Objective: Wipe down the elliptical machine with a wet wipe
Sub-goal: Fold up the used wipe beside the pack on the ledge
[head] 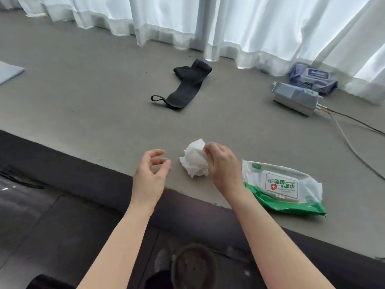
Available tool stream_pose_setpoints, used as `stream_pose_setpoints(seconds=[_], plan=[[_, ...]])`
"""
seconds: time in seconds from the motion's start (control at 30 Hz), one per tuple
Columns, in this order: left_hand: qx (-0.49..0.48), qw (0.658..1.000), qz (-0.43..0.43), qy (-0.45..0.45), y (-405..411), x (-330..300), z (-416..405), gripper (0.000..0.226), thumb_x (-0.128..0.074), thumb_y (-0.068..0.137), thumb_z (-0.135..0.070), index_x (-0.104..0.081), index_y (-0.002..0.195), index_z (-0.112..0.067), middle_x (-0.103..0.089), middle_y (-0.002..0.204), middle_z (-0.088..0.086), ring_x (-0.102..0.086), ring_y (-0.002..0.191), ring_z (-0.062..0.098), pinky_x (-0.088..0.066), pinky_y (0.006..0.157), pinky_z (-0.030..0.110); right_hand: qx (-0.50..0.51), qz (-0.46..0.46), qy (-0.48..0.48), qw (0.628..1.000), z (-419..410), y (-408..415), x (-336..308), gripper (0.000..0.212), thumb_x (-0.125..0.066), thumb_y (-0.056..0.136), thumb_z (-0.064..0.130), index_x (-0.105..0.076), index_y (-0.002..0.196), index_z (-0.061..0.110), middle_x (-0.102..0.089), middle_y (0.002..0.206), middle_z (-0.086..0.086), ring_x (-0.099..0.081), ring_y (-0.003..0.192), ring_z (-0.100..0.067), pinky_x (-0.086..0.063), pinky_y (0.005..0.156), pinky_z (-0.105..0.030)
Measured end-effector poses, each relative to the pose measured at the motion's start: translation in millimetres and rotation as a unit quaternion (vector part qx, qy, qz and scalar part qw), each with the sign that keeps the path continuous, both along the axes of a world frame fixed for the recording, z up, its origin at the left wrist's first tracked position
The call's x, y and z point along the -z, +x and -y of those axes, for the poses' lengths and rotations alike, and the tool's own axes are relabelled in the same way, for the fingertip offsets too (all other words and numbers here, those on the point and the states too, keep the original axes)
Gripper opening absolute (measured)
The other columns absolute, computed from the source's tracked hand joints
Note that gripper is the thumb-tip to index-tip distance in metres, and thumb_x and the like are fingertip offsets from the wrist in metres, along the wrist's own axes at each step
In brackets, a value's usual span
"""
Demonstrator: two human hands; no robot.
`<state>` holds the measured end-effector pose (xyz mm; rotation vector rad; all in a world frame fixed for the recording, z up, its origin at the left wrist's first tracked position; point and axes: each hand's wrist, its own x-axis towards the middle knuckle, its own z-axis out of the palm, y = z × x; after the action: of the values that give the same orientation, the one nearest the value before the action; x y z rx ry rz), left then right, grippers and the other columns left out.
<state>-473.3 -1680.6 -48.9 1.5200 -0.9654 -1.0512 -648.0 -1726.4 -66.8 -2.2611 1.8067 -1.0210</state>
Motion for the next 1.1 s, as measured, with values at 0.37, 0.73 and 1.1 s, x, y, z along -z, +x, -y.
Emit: stream_pose_setpoints(seconds=[0.37,0.73,1.1], plan=[[0.216,0.946,0.208,-0.119,-14.1,-3.9,97.4,0.033,-0.074,0.084,-0.019,-0.063,0.115,-0.02,-0.065,0.095,-0.011,-0.063,0.089,0.01,-0.052,0.084,0.032,0.068,-0.033,-0.029,0.997,56.5,-0.6,-45.2,0.03,-0.041,0.093,0.026,-0.063,0.082,0.008,-0.064,0.071,-0.006,-0.058,0.063,-0.03,-0.046,0.052,-0.034],[0.364,0.786,0.407,-0.289,23.6,25.2,119.0,0.027,-0.052,0.078,-0.006,-0.074,0.088,-0.017,-0.075,0.094,-0.002,-0.072,0.082,0.021,-0.059,0.067,0.034,0.003,-0.082,0.136,0.987,-26.5,25.9,-10.5,0.029,-0.043,0.09,0.024,-0.068,0.099,0.014,-0.069,0.097,0.0,-0.064,0.079,-0.023,-0.05,0.063,-0.031],[0.429,0.741,0.485,-0.18,6.1,43.4,100.9,0.077,-0.047,0.069,-0.065,-0.059,0.127,-0.016,-0.063,0.129,0.005,-0.061,0.118,0.022,-0.042,0.102,0.046,0.023,-0.108,0.274,0.955,5.3,6.9,-10.4,0.065,-0.068,0.083,0.021,-0.043,0.143,0.024,-0.04,0.148,0.008,-0.032,0.138,-0.014,-0.02,0.107,-0.024]])
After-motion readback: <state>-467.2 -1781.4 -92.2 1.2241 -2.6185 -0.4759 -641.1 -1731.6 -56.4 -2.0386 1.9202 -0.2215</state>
